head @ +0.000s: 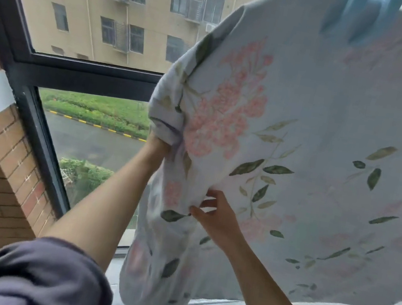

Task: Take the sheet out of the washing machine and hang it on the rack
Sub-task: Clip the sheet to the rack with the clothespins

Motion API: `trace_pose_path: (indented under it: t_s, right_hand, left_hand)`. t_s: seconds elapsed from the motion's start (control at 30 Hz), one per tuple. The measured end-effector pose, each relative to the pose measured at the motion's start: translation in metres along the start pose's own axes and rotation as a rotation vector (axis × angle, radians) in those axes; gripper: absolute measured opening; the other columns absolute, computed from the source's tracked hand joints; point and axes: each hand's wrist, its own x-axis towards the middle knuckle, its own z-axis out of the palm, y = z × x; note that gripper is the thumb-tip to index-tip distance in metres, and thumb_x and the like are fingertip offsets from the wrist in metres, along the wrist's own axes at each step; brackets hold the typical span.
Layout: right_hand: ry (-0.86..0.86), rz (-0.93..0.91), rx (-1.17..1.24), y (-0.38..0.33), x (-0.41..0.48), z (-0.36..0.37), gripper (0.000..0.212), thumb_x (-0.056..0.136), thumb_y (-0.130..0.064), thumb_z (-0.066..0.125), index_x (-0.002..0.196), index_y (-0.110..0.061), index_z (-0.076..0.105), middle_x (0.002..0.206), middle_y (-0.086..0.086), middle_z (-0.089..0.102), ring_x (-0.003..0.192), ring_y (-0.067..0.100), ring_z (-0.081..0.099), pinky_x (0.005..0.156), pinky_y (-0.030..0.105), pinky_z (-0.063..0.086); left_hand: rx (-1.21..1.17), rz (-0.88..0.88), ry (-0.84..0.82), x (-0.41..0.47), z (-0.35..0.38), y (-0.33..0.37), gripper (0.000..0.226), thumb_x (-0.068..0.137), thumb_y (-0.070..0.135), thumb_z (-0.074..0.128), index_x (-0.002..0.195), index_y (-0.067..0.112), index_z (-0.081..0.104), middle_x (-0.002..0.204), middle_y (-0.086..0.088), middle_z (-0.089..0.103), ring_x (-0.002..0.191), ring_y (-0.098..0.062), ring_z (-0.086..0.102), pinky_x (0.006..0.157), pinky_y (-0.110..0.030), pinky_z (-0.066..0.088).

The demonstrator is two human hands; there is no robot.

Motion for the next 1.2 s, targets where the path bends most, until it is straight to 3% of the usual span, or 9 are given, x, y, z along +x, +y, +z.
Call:
trace_pose_path:
  t_s: [0.1, 0.17, 0.3, 0.43, 0.63, 0.8, 0.93, 1.1, 1.2]
  right_hand:
    - [0.034, -0.015, 0.025, 0.002, -0.001, 0.000, 0.043, 0.075, -0.027, 0.076, 0.110, -0.020, 0.052, 0.097, -0.008, 0.064, 0.085, 0.005, 0.063, 0.073, 0.016, 0.048]
    - [0.046, -0.031, 0.014, 0.003, -0.001, -0.004, 0.040, 0.074, -0.026, 0.077, 0.104, -0.017, 0.053, 0.093, -0.006, 0.065, 0.086, 0.004, 0.062, 0.074, 0.015, 0.047]
    - [0.042, -0.035, -0.014, 0.004, -0.003, -0.007, 0.033, 0.076, -0.027, 0.075, 0.099, -0.018, 0.054, 0.087, -0.011, 0.064, 0.082, -0.001, 0.060, 0.069, 0.010, 0.045]
    - [0.039, -0.029, -0.001, 0.004, -0.006, -0.006, 0.032, 0.077, -0.026, 0.074, 0.103, -0.018, 0.056, 0.093, -0.012, 0.064, 0.086, 0.001, 0.061, 0.077, 0.017, 0.049]
    - [0.050, -0.010, 0.013, 0.003, -0.009, -0.006, 0.028, 0.079, -0.023, 0.071, 0.100, -0.019, 0.053, 0.091, -0.012, 0.063, 0.085, -0.001, 0.059, 0.071, 0.013, 0.046]
    - [0.054, 0.012, 0.051, 0.002, -0.011, -0.008, 0.030, 0.080, -0.021, 0.070, 0.103, -0.013, 0.053, 0.092, -0.006, 0.065, 0.085, 0.005, 0.061, 0.068, 0.013, 0.045]
    - [0.094, 0.014, 0.069, 0.006, -0.012, -0.007, 0.028, 0.080, -0.019, 0.070, 0.100, -0.012, 0.052, 0.089, -0.005, 0.063, 0.082, 0.008, 0.061, 0.069, 0.014, 0.046]
    - [0.033, -0.001, 0.053, 0.011, -0.017, -0.013, 0.029, 0.083, -0.017, 0.067, 0.107, -0.011, 0.053, 0.099, -0.002, 0.063, 0.091, 0.014, 0.061, 0.075, 0.016, 0.047]
    - [0.002, 0.016, 0.014, 0.014, -0.023, -0.025, 0.031, 0.087, -0.015, 0.062, 0.116, -0.013, 0.051, 0.103, -0.004, 0.058, 0.087, 0.009, 0.057, 0.068, 0.008, 0.044]
  left_hand:
    - [0.324, -0.393, -0.203, -0.029, 0.006, -0.031, 0.039, 0.100, 0.011, 0.035, 0.135, -0.004, 0.040, 0.124, -0.013, 0.050, 0.097, -0.019, 0.043, 0.085, -0.035, 0.042]
    - [0.317, -0.493, -0.269, -0.038, 0.006, -0.045, 0.041, 0.100, 0.020, 0.036, 0.136, 0.000, 0.042, 0.118, -0.011, 0.050, 0.097, -0.020, 0.044, 0.085, -0.035, 0.042]
    - [0.204, -0.388, -0.306, -0.034, 0.006, -0.056, 0.034, 0.101, 0.013, 0.034, 0.130, 0.000, 0.044, 0.107, -0.007, 0.047, 0.098, -0.019, 0.045, 0.080, -0.032, 0.039]
    - [0.076, -0.259, -0.356, -0.033, -0.007, -0.063, 0.026, 0.099, 0.013, 0.037, 0.093, 0.011, 0.062, 0.072, 0.005, 0.071, 0.086, -0.020, 0.057, 0.072, -0.027, 0.050]
    - [-0.003, -0.260, -0.575, -0.038, -0.011, -0.072, 0.034, 0.097, 0.046, 0.030, 0.103, 0.030, 0.060, 0.089, 0.012, 0.073, 0.085, -0.003, 0.066, 0.075, -0.023, 0.050]
    - [-0.020, -0.243, -0.540, -0.031, -0.006, -0.072, 0.035, 0.099, 0.043, 0.031, 0.110, 0.027, 0.059, 0.100, 0.007, 0.070, 0.097, -0.011, 0.062, 0.087, -0.031, 0.047]
    - [-0.016, -0.173, -0.498, -0.035, -0.002, -0.076, 0.032, 0.101, 0.033, 0.028, 0.111, 0.019, 0.056, 0.098, 0.004, 0.066, 0.093, -0.011, 0.059, 0.083, -0.029, 0.046]
    - [0.045, -0.139, -0.280, -0.042, 0.010, -0.076, 0.026, 0.100, 0.016, 0.034, 0.106, 0.007, 0.058, 0.104, -0.009, 0.061, 0.102, -0.025, 0.053, 0.089, -0.039, 0.043]
    - [0.074, -0.002, -0.105, -0.048, 0.011, -0.080, 0.027, 0.099, 0.011, 0.036, 0.087, 0.006, 0.060, 0.086, -0.006, 0.062, 0.096, -0.024, 0.054, 0.075, -0.036, 0.044]
